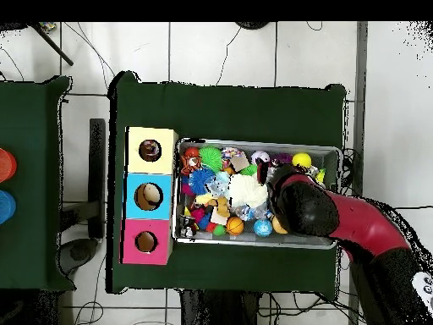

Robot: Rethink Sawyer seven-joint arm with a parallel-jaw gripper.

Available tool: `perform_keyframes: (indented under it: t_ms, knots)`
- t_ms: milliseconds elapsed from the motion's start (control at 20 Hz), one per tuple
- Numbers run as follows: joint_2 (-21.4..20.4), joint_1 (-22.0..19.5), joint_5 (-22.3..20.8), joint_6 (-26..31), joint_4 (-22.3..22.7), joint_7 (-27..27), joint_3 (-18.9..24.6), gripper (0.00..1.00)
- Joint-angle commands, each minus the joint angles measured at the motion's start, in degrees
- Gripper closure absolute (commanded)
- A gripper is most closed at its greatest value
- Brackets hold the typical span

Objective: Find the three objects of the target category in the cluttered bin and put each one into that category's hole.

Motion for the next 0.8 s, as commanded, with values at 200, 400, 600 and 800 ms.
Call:
perform_keyframes:
  t_ms: [200,400,600,800]
  knots:
    - [-1.23,2.05,-5.62,1.56,8.84,2.78,-2.52,0.00]
    - [-2.78,4.77,-5.43,-2.14,11.30,9.01,-7.86,0.00]
    - [-2.40,6.76,-5.40,-6.97,12.59,11.93,-11.20,0.00]
    - [-2.52,9.44,-5.04,-9.53,12.72,12.90,-15.95,0.00]
